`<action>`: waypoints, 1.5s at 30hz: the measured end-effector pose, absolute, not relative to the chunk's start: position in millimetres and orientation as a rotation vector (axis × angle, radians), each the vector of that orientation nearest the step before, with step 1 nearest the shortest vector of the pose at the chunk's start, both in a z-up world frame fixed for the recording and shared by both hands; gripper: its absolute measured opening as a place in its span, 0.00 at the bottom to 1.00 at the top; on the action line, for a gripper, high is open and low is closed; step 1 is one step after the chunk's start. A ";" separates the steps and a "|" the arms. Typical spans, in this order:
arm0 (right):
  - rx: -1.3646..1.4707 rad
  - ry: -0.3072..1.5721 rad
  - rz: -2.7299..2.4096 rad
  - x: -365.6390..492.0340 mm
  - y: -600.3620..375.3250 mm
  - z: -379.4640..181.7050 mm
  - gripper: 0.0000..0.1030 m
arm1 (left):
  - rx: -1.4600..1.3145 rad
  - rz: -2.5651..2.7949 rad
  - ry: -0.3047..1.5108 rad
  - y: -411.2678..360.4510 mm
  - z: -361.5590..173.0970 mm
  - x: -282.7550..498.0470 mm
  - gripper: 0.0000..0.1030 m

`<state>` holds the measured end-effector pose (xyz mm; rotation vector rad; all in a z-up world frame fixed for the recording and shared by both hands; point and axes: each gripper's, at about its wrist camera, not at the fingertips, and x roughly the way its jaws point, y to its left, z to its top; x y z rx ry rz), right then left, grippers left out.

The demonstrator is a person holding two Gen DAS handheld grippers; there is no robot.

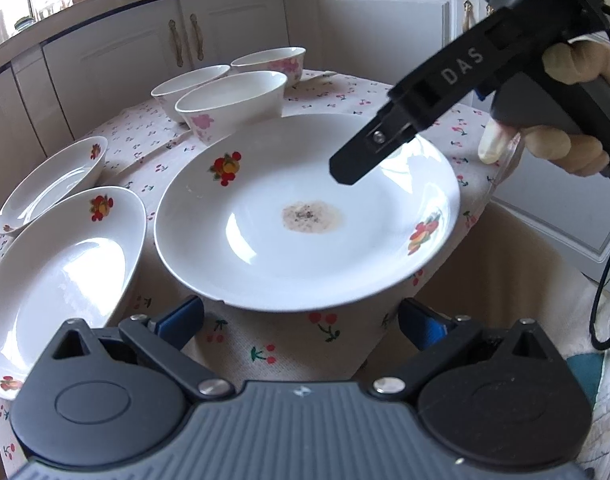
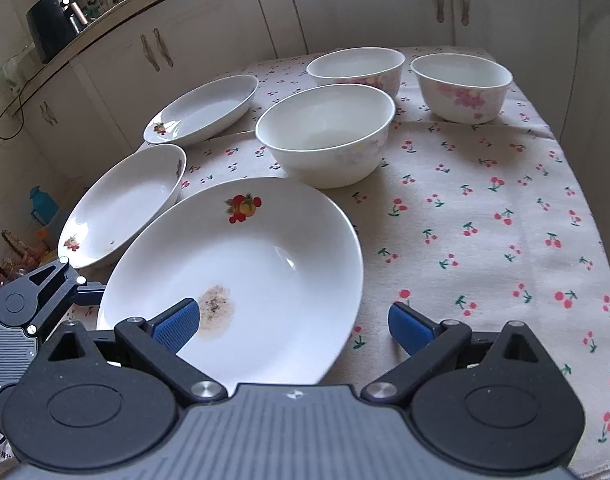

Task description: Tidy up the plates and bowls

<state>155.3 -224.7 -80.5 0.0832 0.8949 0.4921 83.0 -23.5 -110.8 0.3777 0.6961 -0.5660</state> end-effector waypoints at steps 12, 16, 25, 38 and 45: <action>0.068 0.926 0.534 169.9 -216.6 -82.7 1.00 | 0.366 -0.621 0.664 -18.9 -111.5 83.3 0.99; 0.058 0.932 0.547 173.5 -215.1 -82.4 1.00 | 0.334 -0.653 0.663 -14.5 -110.5 88.5 0.99; 0.068 0.928 0.569 181.3 -218.1 -81.6 0.98 | 0.289 -0.687 0.642 -6.6 -107.8 93.7 0.99; 0.059 0.927 0.597 196.3 -219.1 -79.6 0.83 | 0.265 -0.704 0.634 -2.2 -108.0 95.9 0.99; 0.113 0.952 0.637 209.1 -224.1 -78.9 0.77 | 0.267 -0.707 0.637 -2.6 -108.0 98.2 0.99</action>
